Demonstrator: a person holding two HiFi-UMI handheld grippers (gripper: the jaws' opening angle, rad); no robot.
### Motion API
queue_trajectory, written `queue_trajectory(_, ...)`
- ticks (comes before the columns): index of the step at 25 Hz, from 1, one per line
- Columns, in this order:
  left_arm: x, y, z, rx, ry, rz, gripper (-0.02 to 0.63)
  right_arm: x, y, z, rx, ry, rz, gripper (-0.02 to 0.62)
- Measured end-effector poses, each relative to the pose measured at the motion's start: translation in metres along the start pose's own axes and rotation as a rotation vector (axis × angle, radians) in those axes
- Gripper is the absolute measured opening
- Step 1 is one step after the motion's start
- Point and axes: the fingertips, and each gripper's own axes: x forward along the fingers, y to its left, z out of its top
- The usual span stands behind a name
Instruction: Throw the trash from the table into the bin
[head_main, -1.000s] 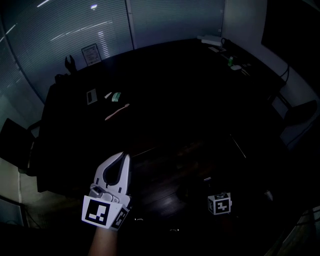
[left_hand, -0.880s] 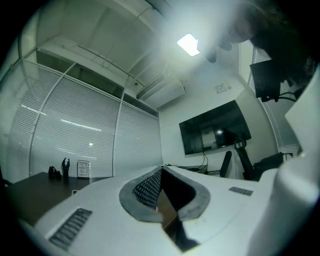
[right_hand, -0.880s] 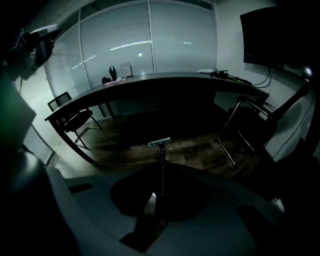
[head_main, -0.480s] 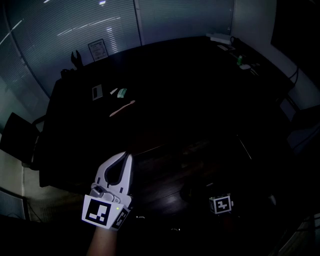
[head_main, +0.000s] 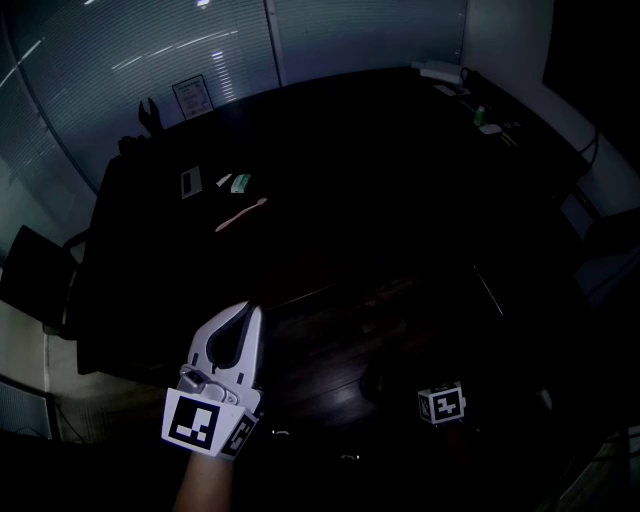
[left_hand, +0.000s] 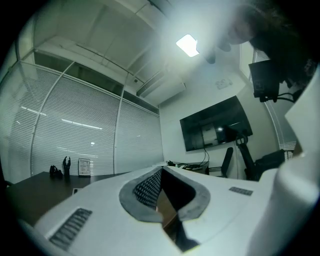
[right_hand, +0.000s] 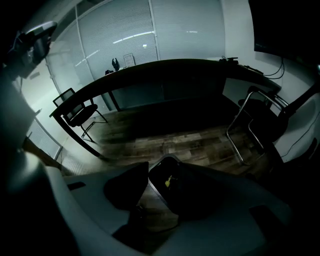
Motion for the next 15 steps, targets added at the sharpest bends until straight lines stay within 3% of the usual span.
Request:
queue_trajectory(3,0.001,-0.001,0.001,-0.003,-0.008,-0.001,0.0,-0.009,-0.005,0.008,0.029,-0.051,-0.019,0.167)
queue_trajectory(7,0.0,0.002,0.001,-0.009,-0.007,0.005,0.0,-0.033,-0.005,0.04,0.016,-0.196,-0.044,0.166)
queue_trajectory(15,-0.002,0.003,0.005,-0.008,-0.023,0.004,0.0,-0.138,0.039,0.172,-0.066,-0.632,-0.044,0.114)
